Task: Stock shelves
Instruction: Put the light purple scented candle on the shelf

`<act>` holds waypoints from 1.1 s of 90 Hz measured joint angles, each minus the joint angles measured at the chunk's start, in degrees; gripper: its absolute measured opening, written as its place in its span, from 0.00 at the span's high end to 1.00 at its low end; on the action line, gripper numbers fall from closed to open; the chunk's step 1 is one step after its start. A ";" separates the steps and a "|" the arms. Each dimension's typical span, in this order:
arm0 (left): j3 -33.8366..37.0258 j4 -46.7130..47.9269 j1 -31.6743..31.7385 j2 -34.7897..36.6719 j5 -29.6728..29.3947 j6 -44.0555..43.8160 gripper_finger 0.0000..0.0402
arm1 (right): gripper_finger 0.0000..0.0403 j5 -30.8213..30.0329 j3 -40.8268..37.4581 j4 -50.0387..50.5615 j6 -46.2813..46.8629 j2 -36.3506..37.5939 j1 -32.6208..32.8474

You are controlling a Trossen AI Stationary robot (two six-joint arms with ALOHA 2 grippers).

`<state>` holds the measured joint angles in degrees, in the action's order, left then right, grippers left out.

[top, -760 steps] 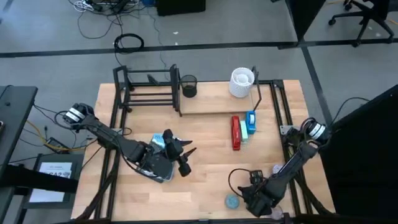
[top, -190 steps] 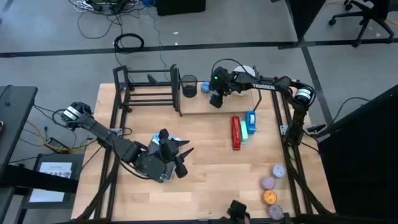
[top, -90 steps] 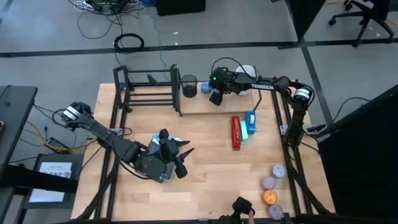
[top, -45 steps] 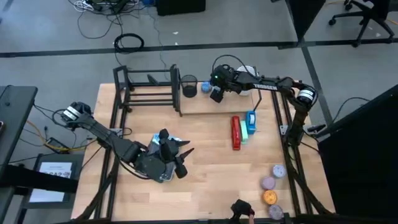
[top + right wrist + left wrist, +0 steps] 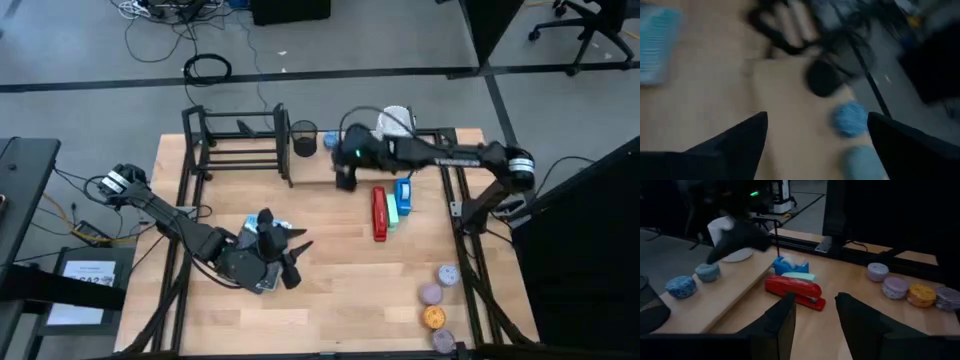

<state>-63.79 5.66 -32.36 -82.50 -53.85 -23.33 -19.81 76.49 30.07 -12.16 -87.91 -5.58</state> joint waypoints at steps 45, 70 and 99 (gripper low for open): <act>0.00 0.01 -0.07 0.00 2.34 -0.95 0.68 | 0.27 5.78 -2.89 23.86 27.79 8.40 37.40; 0.00 -0.15 0.11 0.00 1.53 1.64 0.68 | 0.27 14.60 -2.89 29.54 52.52 8.43 50.84; 0.00 -0.12 0.11 0.00 1.12 2.10 0.68 | 0.27 13.80 -4.31 36.58 74.86 8.39 62.23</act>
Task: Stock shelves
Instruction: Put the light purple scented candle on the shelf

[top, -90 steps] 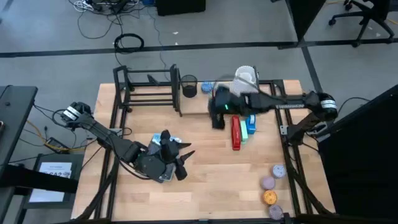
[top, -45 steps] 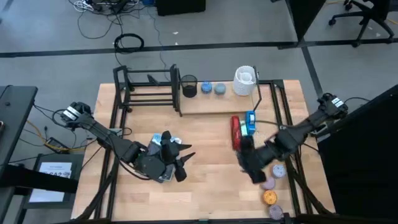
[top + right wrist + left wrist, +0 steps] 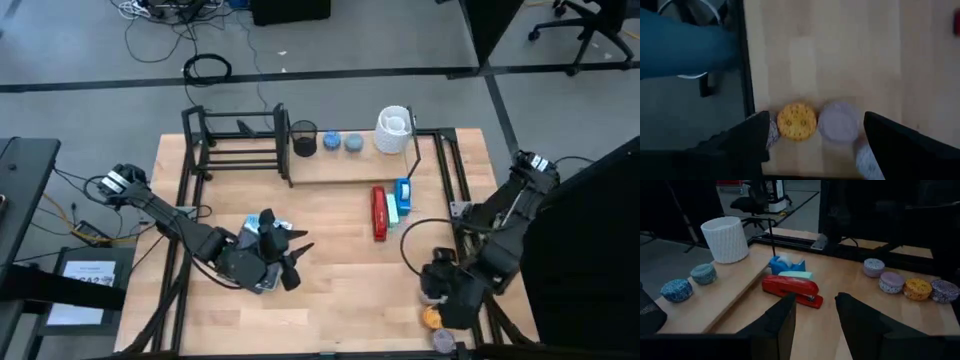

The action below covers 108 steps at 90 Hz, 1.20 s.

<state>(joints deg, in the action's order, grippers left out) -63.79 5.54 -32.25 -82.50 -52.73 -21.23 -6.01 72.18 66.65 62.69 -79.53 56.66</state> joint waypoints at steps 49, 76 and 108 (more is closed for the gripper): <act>0.00 -0.15 -0.28 0.00 0.00 -0.02 0.68 | 0.27 0.29 -13.17 -2.65 30.30 -0.02 5.75; 0.00 0.04 -0.37 0.00 0.02 0.12 0.68 | 0.27 4.48 -20.70 -13.82 38.64 -0.04 2.24; 0.00 0.11 -0.37 0.00 0.02 0.17 0.68 | 0.19 11.74 -27.69 -25.21 46.88 -0.04 -1.56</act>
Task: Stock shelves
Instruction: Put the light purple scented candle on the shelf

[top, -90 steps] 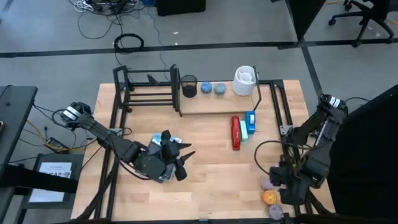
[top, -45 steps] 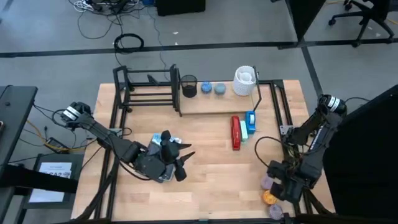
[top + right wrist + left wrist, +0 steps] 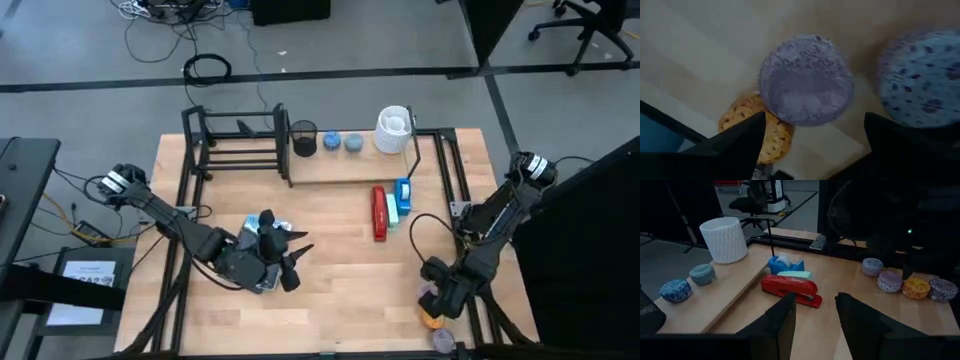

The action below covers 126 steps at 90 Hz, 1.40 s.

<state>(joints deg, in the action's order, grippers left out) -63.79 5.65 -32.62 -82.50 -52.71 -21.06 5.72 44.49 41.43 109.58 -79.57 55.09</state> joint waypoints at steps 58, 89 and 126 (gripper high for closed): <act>0.00 0.07 0.00 0.00 0.00 0.00 0.68 | 0.12 -2.37 -5.82 -3.75 3.52 0.00 -3.13; 0.00 0.07 0.00 0.00 0.01 0.00 0.68 | 0.38 -4.36 -6.17 -4.89 3.49 0.11 -3.13; 0.00 0.04 0.00 0.00 0.00 -0.09 0.68 | 0.58 -5.05 -5.99 -4.54 0.75 -0.07 -3.15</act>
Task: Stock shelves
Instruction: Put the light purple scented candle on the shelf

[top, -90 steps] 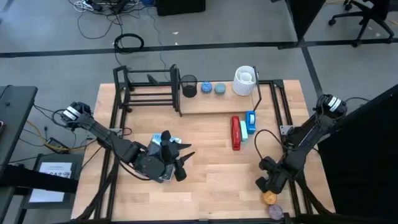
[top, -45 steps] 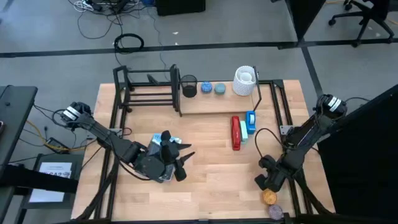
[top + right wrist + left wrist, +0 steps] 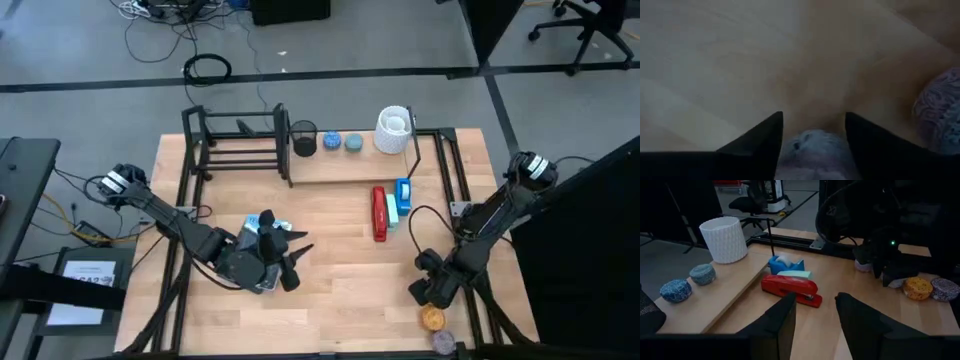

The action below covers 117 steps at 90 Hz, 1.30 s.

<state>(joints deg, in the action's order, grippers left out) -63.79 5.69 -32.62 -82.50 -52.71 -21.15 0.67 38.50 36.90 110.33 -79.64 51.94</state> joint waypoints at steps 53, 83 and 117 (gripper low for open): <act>0.00 -0.01 0.00 0.00 -0.40 1.72 0.68 | 0.45 7.31 -0.02 -2.53 -40.27 6.86 -7.50; 0.25 0.51 0.00 0.00 -0.55 2.72 0.68 | 0.45 18.36 0.00 -2.99 -55.67 8.46 -3.03; 0.70 0.50 0.00 0.00 -0.33 1.44 0.68 | 0.45 12.87 -0.04 -7.82 -61.21 8.46 -0.90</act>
<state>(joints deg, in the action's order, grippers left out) -63.09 6.19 -32.62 -82.50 -53.04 -19.71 13.54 38.46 29.07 49.12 -71.18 51.04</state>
